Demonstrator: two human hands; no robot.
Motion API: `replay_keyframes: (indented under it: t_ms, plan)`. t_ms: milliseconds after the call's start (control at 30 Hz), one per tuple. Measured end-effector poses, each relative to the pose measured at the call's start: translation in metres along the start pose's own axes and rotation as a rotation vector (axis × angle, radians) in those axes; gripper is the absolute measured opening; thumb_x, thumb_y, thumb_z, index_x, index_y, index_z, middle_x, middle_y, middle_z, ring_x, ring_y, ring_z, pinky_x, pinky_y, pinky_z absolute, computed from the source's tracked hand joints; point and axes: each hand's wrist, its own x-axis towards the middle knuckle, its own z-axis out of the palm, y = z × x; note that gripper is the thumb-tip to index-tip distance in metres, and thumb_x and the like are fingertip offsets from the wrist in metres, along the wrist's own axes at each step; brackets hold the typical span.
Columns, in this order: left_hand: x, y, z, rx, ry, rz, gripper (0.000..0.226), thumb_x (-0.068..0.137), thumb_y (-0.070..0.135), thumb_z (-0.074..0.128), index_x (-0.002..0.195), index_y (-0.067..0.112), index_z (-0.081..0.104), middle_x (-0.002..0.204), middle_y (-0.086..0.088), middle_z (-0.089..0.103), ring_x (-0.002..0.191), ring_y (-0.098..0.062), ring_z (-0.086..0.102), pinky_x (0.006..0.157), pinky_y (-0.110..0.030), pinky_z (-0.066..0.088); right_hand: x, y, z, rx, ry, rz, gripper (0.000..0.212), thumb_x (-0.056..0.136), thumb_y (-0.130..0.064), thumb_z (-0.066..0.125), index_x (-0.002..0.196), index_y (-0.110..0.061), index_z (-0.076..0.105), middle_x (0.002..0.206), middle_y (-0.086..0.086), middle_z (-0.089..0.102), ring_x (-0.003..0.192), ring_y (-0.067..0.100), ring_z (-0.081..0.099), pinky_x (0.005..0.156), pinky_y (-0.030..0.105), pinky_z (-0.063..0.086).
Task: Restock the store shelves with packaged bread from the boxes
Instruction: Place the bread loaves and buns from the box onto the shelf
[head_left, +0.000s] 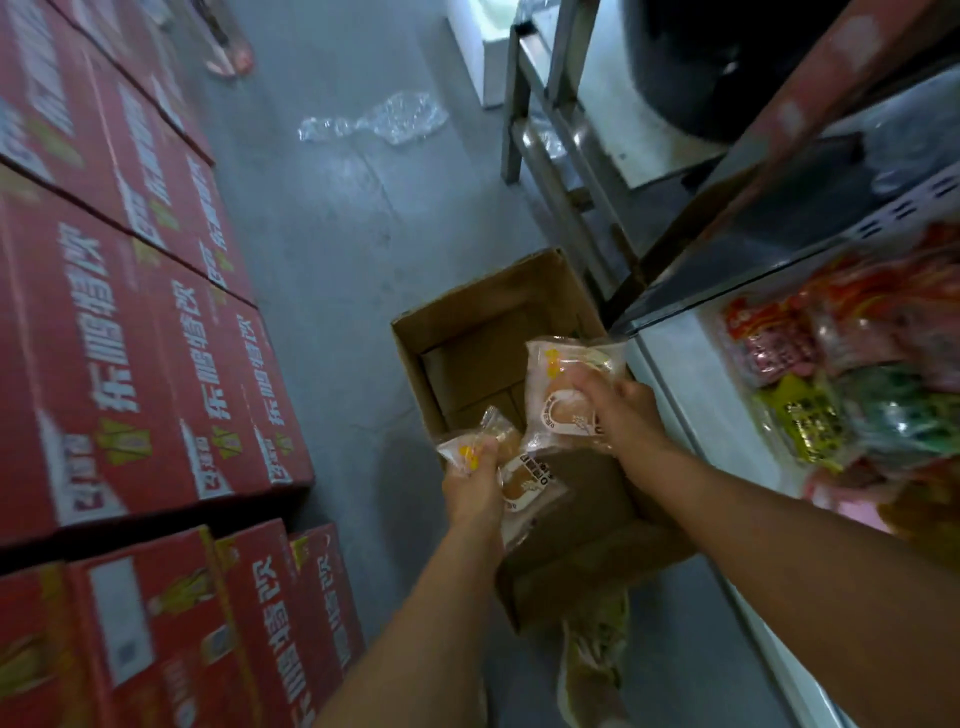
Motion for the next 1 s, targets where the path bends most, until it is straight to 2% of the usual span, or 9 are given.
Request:
replay_keyframes:
  t_ms: [133, 233, 333, 467, 633, 733, 867, 933, 1000]
  plan:
    - [-0.077, 0.03, -0.007, -0.145, -0.213, 0.032, 0.051, 0.087, 0.052, 0.063, 0.122, 0.015, 0.059, 0.105, -0.016, 0.074, 0.096, -0.036, 0.072, 0.092, -0.061, 0.053, -0.068, -0.04, -0.003, 0.266, 0.019, 0.108, 0.035, 0.087, -0.05, 0.064, 0.109, -0.023, 0.067, 0.088, 0.002, 0.076, 0.079, 0.019, 0.074, 0.061, 0.028, 0.055]
    - [-0.135, 0.051, -0.014, -0.116, -0.355, 0.135, 0.073, 0.071, 0.06, 0.074, 0.13, 0.02, 0.056, 0.116, -0.015, 0.071, 0.105, -0.037, 0.069, 0.09, -0.06, 0.054, -0.123, -0.073, -0.007, 0.396, 0.042, 0.108, 0.031, 0.086, -0.047, 0.067, 0.11, -0.027, 0.064, 0.094, 0.003, 0.075, 0.084, 0.023, 0.073, 0.067, 0.033, 0.057]
    - [-0.187, 0.073, -0.021, -0.003, -0.388, 0.252, 0.078, 0.063, 0.056, 0.085, 0.128, 0.021, 0.059, 0.114, -0.009, 0.073, 0.106, -0.033, 0.069, 0.091, -0.057, 0.055, -0.175, -0.104, -0.016, 0.421, 0.056, 0.034, 0.041, 0.077, -0.047, 0.073, 0.113, -0.028, 0.064, 0.1, 0.002, 0.075, 0.091, 0.023, 0.072, 0.073, 0.038, 0.059]
    - [-0.25, 0.102, -0.035, 0.028, -0.416, 0.333, 0.07, 0.062, 0.049, 0.082, 0.119, 0.012, 0.065, 0.106, -0.013, 0.075, 0.099, -0.035, 0.071, 0.088, -0.058, 0.055, -0.244, -0.14, -0.041, 0.417, 0.012, -0.013, 0.051, 0.071, -0.034, 0.08, 0.117, -0.021, 0.065, 0.105, 0.004, 0.074, 0.098, 0.022, 0.069, 0.076, 0.036, 0.053]
    - [-0.317, 0.123, -0.054, 0.161, -0.51, 0.476, 0.059, 0.075, 0.047, 0.075, 0.117, 0.006, 0.066, 0.106, -0.017, 0.074, 0.098, -0.038, 0.071, 0.087, -0.064, 0.054, -0.331, -0.165, -0.071, 0.409, -0.028, -0.053, 0.046, 0.065, -0.031, 0.079, 0.106, -0.015, 0.068, 0.085, 0.0, 0.075, 0.093, 0.02, 0.065, 0.085, 0.038, 0.047]
    - [-0.359, 0.133, -0.061, 0.255, -0.568, 0.567, 0.052, 0.079, 0.044, 0.072, 0.114, 0.006, 0.068, 0.101, -0.014, 0.075, 0.095, -0.034, 0.073, 0.088, -0.059, 0.055, -0.37, -0.178, -0.088, 0.425, 0.088, -0.13, 0.041, 0.071, -0.031, 0.079, 0.109, -0.02, 0.068, 0.094, 0.002, 0.074, 0.095, 0.02, 0.067, 0.082, 0.037, 0.05]
    - [-0.416, 0.137, -0.067, 0.4, -0.668, 0.655, 0.032, 0.088, 0.033, 0.07, 0.108, 0.008, 0.07, 0.093, -0.01, 0.077, 0.088, -0.027, 0.075, 0.068, -0.039, 0.061, -0.419, -0.202, -0.113, 0.429, 0.218, -0.229, 0.032, 0.073, -0.039, 0.077, 0.102, -0.024, 0.074, 0.089, 0.0, 0.075, 0.084, 0.02, 0.067, 0.073, 0.036, 0.053]
    - [-0.443, 0.135, -0.069, 0.482, -0.722, 0.708, 0.028, 0.089, 0.031, 0.069, 0.105, 0.009, 0.07, 0.09, -0.008, 0.077, 0.088, -0.027, 0.075, 0.075, -0.041, 0.061, -0.445, -0.208, -0.122, 0.414, 0.287, -0.242, 0.023, 0.076, -0.035, 0.078, 0.094, -0.022, 0.075, 0.083, 0.003, 0.073, 0.077, 0.021, 0.063, 0.066, 0.031, 0.05]
    - [-0.47, 0.129, -0.072, 0.538, -0.769, 0.742, 0.029, 0.089, 0.033, 0.069, 0.104, 0.009, 0.071, 0.091, -0.008, 0.077, 0.089, -0.027, 0.074, 0.082, -0.046, 0.059, -0.473, -0.208, -0.129, 0.39, 0.368, -0.258, 0.016, 0.08, -0.027, 0.078, 0.092, -0.018, 0.074, 0.085, 0.009, 0.071, 0.077, 0.023, 0.062, 0.07, 0.032, 0.049]
